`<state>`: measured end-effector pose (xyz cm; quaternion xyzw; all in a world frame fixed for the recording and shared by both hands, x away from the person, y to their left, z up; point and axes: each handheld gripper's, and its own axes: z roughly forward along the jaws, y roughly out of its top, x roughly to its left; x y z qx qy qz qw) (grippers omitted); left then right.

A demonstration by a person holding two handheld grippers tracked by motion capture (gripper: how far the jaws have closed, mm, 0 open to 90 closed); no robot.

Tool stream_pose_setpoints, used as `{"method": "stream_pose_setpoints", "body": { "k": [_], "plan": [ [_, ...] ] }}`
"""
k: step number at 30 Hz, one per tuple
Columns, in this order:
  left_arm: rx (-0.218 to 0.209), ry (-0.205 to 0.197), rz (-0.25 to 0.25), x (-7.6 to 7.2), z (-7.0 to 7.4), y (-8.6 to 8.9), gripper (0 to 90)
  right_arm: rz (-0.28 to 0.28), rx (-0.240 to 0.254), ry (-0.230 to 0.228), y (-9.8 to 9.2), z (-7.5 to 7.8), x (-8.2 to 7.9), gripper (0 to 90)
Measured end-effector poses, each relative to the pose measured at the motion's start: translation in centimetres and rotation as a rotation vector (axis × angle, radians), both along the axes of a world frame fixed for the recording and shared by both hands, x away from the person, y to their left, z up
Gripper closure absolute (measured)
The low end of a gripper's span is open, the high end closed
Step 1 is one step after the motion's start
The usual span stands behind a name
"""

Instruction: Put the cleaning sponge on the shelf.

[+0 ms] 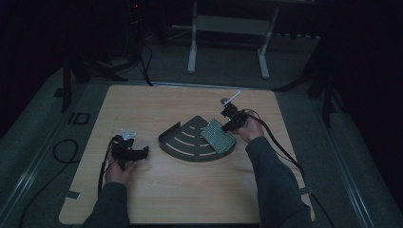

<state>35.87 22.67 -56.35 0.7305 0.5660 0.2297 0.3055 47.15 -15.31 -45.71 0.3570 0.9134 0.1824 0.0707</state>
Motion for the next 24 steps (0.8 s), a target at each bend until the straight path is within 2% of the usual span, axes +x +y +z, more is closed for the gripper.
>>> {"method": "stream_pose_setpoints", "body": {
  "k": [9,24],
  "plan": [
    [0.000,0.000,0.000,0.0,0.0,0.0,12.7,0.017,-0.043,-0.007,0.2,-0.7,0.2,89.4],
    [0.000,0.000,0.000,0.0,0.0,0.0,12.7,0.026,-0.069,-0.008,0.7,-1.5,0.3,89.5]
  ]
}}
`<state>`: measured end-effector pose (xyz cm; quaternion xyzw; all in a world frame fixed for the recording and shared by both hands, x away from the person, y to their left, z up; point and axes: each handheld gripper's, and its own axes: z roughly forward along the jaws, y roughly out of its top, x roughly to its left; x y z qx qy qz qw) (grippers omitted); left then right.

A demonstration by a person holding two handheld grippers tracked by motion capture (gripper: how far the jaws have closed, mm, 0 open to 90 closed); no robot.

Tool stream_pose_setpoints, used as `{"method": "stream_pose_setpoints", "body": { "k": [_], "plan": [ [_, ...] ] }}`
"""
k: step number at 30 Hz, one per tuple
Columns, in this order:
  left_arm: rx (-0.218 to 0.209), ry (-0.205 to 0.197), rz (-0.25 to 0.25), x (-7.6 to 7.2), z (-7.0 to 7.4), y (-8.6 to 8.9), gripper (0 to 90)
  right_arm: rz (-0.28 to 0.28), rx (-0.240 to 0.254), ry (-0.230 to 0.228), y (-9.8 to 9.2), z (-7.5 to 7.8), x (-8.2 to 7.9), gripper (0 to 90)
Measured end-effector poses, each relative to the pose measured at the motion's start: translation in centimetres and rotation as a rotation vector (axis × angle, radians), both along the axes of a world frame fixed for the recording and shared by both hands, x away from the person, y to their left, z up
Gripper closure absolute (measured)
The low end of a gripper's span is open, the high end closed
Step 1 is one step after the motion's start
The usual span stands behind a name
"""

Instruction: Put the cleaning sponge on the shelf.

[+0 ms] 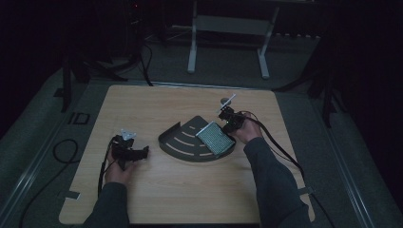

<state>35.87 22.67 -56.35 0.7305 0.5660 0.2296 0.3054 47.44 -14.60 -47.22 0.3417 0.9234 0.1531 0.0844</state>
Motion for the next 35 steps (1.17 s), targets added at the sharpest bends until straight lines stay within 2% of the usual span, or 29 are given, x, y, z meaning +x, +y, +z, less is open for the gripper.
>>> {"method": "stream_pose_setpoints", "body": {
  "k": [11,12,14,16,17,18,20,23,25,28,33,34,35],
  "plan": [
    [0.001,0.000,0.000,0.0,0.0,0.0,12.7,-0.002,0.014,-0.012,-0.3,0.5,-0.2,88.1],
    [0.001,0.000,-0.001,0.0,0.0,0.0,12.7,0.004,0.022,-0.017,-0.4,0.6,-0.3,82.8],
    [0.000,0.000,0.000,0.0,0.0,0.0,12.7,0.001,0.026,-0.020,-0.4,0.6,-0.4,80.6],
    [0.001,0.000,0.000,0.0,0.0,0.0,12.7,0.003,0.041,-0.036,-0.5,0.9,-0.7,70.0],
    [0.001,0.000,0.000,0.0,0.0,0.0,12.7,0.003,0.041,-0.036,-0.5,0.9,-0.7,70.0],
    [0.000,0.000,0.000,0.0,0.0,0.0,12.7,0.006,0.051,-0.033,-0.7,1.0,-0.9,64.9],
    [0.000,0.000,0.000,0.0,0.0,0.0,12.7,0.007,0.056,-0.030,-0.8,1.1,-1.1,60.4],
    [0.000,0.000,0.000,0.0,0.0,0.0,12.7,0.000,0.076,-0.029,-1.2,1.3,-1.3,57.5],
    [0.000,0.000,0.000,0.0,0.0,0.0,12.7,-0.020,0.098,-0.033,-2.1,1.5,-1.4,54.5],
    [0.001,0.000,-0.001,0.0,0.0,0.0,12.7,-0.027,0.100,-0.028,-2.8,1.6,-1.5,53.5],
    [0.001,0.001,0.000,0.0,0.0,0.0,12.7,-0.032,0.114,-0.045,-4.5,2.2,-2.1,50.6],
    [0.001,0.000,0.000,0.0,0.0,0.0,12.7,-0.035,0.119,-0.041,-5.0,2.4,-2.6,45.9],
    [0.001,0.000,0.000,0.0,0.0,0.0,12.7,-0.035,0.119,-0.041,-5.0,2.4,-2.6,45.9]
  ]
}}
